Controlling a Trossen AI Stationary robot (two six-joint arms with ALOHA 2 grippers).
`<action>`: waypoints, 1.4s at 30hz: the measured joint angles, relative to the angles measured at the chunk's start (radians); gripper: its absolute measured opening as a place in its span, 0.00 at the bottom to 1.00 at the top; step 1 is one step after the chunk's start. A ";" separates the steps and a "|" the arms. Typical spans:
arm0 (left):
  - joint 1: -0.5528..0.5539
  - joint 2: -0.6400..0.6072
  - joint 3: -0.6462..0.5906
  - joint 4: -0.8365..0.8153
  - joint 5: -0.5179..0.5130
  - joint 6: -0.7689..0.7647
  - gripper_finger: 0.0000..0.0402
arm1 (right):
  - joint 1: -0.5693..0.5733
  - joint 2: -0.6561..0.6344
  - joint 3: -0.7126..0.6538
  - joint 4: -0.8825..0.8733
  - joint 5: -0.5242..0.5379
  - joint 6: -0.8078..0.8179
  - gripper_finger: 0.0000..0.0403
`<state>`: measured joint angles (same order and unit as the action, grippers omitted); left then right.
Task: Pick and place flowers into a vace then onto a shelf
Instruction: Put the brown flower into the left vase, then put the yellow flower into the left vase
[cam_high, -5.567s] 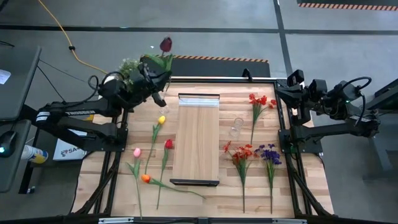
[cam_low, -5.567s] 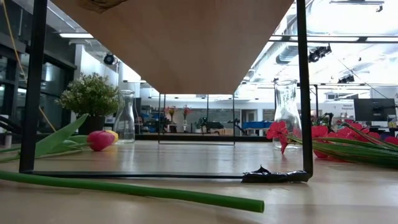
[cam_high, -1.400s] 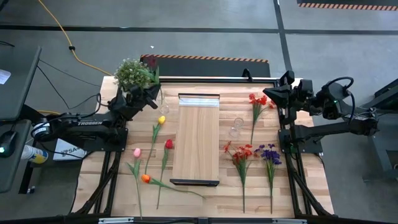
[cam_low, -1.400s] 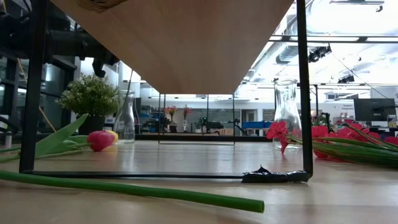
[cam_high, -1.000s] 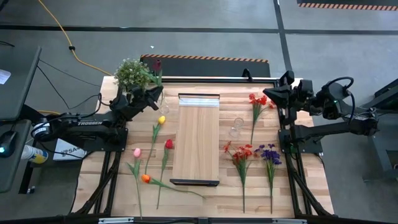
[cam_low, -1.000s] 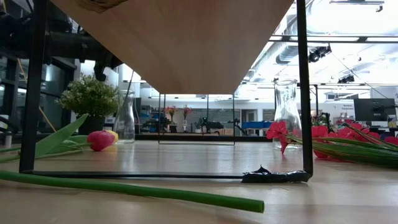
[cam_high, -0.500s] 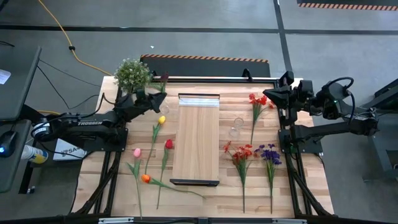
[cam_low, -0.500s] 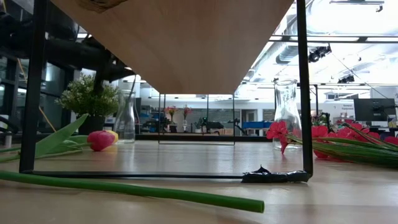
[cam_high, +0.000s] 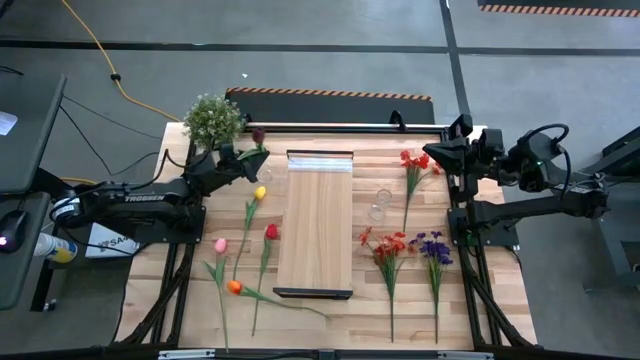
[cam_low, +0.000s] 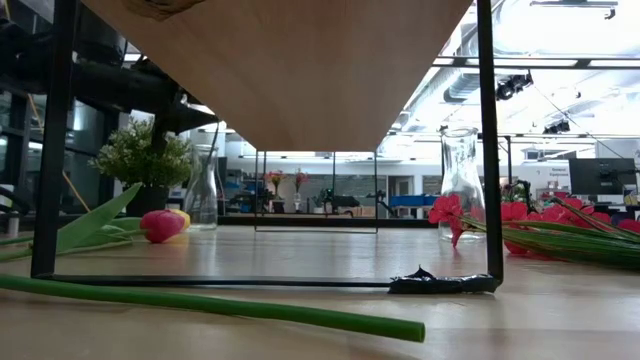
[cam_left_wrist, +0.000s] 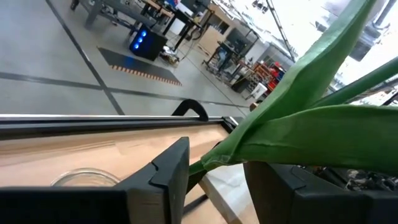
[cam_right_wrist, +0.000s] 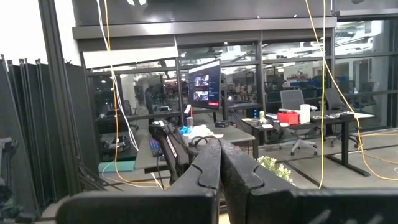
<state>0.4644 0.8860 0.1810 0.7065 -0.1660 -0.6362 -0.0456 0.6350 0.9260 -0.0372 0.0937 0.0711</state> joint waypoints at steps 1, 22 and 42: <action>0.000 -0.006 0.000 0.000 0.000 0.001 0.44 | 0.000 0.000 0.000 0.000 0.000 0.000 0.00; 0.000 -0.133 0.000 -0.194 0.012 -0.078 0.68 | 0.000 0.000 0.000 0.000 0.000 0.000 0.00; 0.000 -0.441 0.000 -0.638 0.023 -0.049 0.71 | 0.000 0.000 0.000 0.000 0.000 0.026 0.00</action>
<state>0.4644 0.4452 0.1810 0.0687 -0.1432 -0.6853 -0.0456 0.6346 0.9260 -0.0372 0.0937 0.0971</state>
